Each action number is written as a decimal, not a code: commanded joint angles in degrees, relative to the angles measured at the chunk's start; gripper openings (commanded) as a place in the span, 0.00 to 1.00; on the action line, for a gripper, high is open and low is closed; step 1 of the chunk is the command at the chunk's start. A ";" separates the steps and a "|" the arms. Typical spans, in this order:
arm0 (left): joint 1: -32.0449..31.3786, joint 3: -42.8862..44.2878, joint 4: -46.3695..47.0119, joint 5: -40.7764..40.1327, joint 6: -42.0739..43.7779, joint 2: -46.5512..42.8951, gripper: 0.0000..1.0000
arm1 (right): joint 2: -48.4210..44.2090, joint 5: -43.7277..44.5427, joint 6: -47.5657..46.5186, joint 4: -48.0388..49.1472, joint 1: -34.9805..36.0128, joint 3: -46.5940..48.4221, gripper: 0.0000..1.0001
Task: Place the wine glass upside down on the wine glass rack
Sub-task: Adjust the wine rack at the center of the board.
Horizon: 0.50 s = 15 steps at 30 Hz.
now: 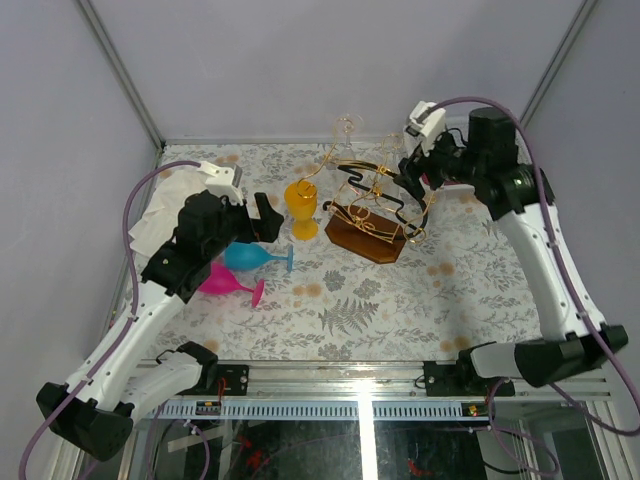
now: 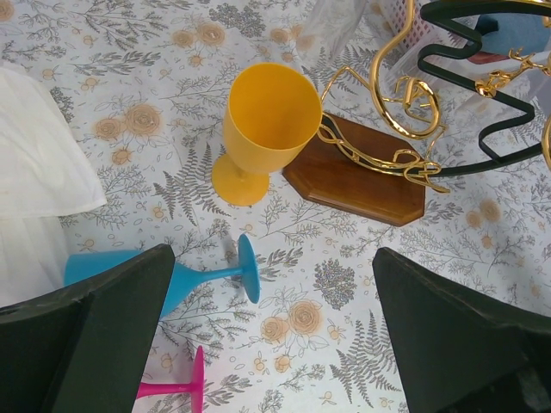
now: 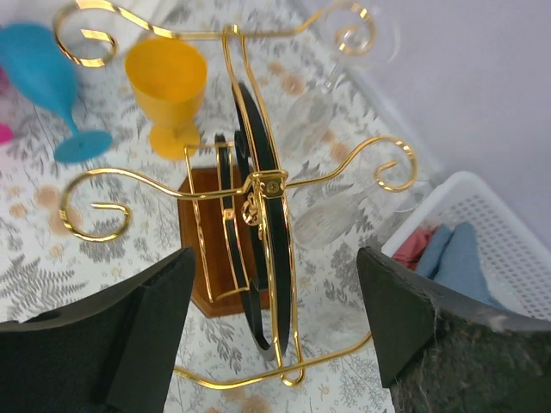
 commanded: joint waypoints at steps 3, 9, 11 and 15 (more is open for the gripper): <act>0.80 -0.34 3.06 -0.20 0.00 -1.14 0.99 | -14.31 10.10 25.15 24.12 -0.23 -11.62 0.85; 1.04 -0.62 3.33 -0.94 -0.09 -2.16 1.00 | -25.56 -0.90 34.23 35.68 -0.23 -23.21 0.95; 1.07 -0.60 3.26 -1.16 -0.22 -2.19 1.00 | -27.38 -1.42 39.48 37.39 -0.19 -25.02 1.00; 1.23 -0.77 3.41 -1.68 -0.69 -2.32 1.00 | -28.24 -2.49 41.65 33.38 2.77 -25.48 1.00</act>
